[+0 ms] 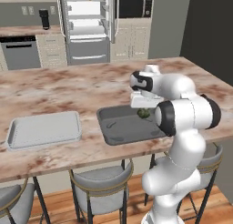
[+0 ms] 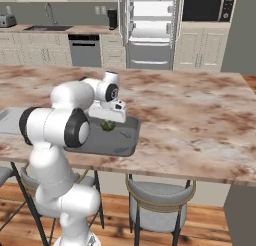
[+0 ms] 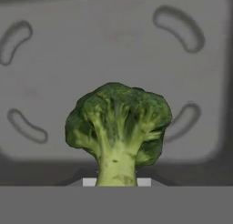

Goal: Place the cold items (lemon and broccoli) from the fridge in one tupperware on the dining counter. Place the warm items (kebab skewer and hot dog) in the stove area in another tupperware.

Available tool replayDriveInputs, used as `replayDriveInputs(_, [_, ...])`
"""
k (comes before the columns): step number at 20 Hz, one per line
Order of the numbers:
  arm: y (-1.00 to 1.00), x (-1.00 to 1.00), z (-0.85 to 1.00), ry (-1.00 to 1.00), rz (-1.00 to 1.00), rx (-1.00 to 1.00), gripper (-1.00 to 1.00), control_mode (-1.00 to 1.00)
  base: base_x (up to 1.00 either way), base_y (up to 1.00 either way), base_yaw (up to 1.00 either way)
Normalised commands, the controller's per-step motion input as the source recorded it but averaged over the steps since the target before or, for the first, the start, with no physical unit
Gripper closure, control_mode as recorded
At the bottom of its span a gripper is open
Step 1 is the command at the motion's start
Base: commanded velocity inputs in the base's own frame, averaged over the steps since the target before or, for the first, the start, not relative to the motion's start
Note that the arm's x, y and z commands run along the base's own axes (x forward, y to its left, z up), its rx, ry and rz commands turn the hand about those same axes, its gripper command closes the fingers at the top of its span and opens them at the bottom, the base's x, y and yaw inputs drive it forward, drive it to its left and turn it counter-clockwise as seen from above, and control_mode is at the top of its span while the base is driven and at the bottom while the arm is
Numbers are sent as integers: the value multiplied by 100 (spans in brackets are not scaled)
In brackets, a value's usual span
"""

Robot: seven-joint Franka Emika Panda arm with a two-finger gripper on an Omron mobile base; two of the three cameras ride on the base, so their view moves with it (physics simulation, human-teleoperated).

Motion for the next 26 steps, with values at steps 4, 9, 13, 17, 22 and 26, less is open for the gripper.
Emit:
replayDriveInputs(4, [0,46,-36,3,0,0,100,-100,0,0,0])
replayDriveInputs(9, [0,43,-35,3,0,0,100,-100,0,0,0])
replayDriveInputs(13, [0,38,-36,3,0,0,100,-100,0,0,0])
replayDriveInputs(17, [0,26,-35,1,0,0,100,-100,0,0,0])
replayDriveInputs(22, [0,14,-31,0,0,0,100,-100,0,0,0])
replayDriveInputs(26, [0,5,-31,0,0,0,100,-100,0,0,0])
